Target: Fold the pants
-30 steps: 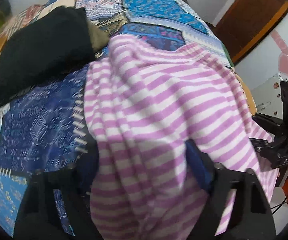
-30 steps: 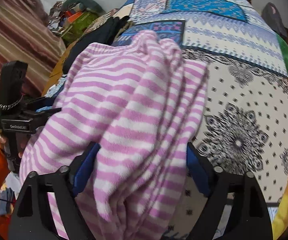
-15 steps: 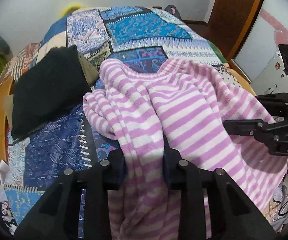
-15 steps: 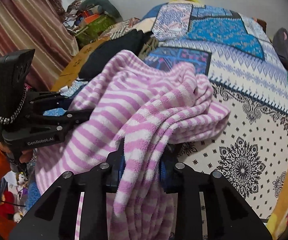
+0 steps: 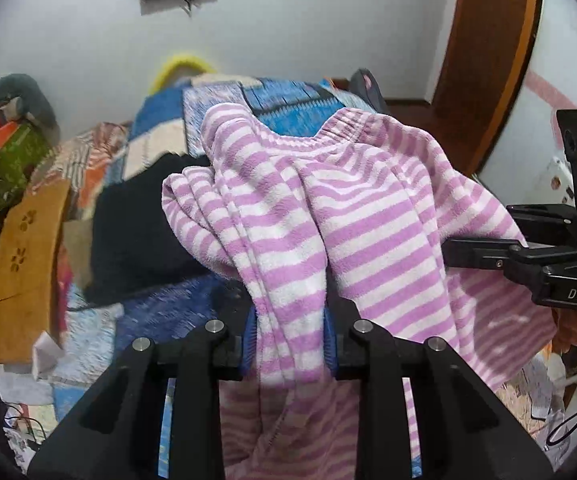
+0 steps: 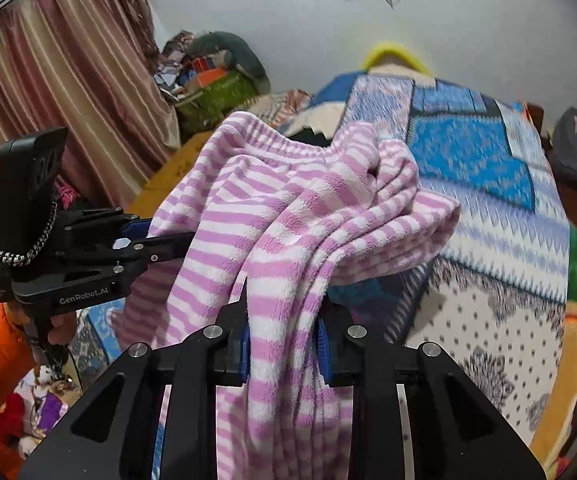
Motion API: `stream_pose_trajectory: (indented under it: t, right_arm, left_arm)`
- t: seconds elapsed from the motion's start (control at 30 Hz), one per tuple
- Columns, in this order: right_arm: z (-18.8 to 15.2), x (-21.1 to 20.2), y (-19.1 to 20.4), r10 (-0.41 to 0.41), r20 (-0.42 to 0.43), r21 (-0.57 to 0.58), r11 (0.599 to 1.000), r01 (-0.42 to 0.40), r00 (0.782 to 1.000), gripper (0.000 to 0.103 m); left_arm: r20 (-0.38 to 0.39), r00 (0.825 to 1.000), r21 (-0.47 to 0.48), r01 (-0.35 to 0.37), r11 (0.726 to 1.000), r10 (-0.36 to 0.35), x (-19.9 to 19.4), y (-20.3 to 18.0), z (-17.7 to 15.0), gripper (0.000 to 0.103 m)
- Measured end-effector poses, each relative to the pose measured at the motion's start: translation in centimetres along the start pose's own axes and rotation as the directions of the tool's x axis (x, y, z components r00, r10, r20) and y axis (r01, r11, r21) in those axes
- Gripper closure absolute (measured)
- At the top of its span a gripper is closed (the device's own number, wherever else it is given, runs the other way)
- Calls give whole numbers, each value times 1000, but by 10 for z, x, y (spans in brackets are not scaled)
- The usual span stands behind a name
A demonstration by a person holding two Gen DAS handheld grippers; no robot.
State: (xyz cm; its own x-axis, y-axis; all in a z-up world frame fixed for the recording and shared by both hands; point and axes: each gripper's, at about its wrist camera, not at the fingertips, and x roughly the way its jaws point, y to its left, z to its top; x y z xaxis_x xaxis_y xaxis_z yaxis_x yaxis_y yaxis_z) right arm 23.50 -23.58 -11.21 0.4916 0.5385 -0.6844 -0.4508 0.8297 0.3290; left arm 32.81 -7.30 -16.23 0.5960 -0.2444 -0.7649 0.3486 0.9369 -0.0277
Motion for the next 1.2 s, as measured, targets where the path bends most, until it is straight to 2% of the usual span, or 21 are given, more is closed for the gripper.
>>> stream_pose_trajectory:
  t: [0.27,0.43,0.6,0.73,0.8,0.87,0.9,0.93,1.0,1.07,1.1,1.2]
  right_arm:
    - [46,17,18,10,61,-60,998,-6,998,81]
    - [76,38,23,13,76,-92,996,-6,997,81]
    - [105,66,22,27,83,-93,996,-19,996,81]
    - [127,92,23,32,96,-96,995,-22,995,81]
    - [136,104,24,48,98,-89,995,-39,994,84]
    - [143,121,28,52,87,-97,994,-44,995,90]
    - [143,132,31,28,81,-113,993,-19,996,94]
    - [141,148,31,-5,58,-129,992,13,998,94]
    - [135,172,20,1,-9,-87,996,-1,1000,94]
    - [127,182,9,1,-46,-66,998,-4,999,94]
    - [119,185,2,-28,-57,-73,997,23,998,94]
    - [111,179,-11,-45,-59,-60,997,42,997,94]
  left_arm:
    - [78,996,-45,-44,998,48,-17,47,33,76]
    - [106,991,-84,-74,994,83,-13,85,56,77]
    - [103,986,-114,-122,986,134,3,128,84,80]
    - [154,976,-102,-139,985,153,7,154,102,97]
    - [178,975,-108,-118,987,136,10,165,111,97]
    - [154,979,-111,-119,987,135,25,175,116,97]
    - [134,979,-114,-136,984,151,36,180,116,97]
    - [107,982,-113,-145,983,157,53,186,110,97]
    - [68,984,-124,-157,980,166,74,193,99,97]
    - [20,985,-130,-166,978,170,95,200,81,95]
    - [-3,986,-123,-167,978,168,104,203,72,94]
    - [-56,984,-104,-173,980,168,126,205,50,74]
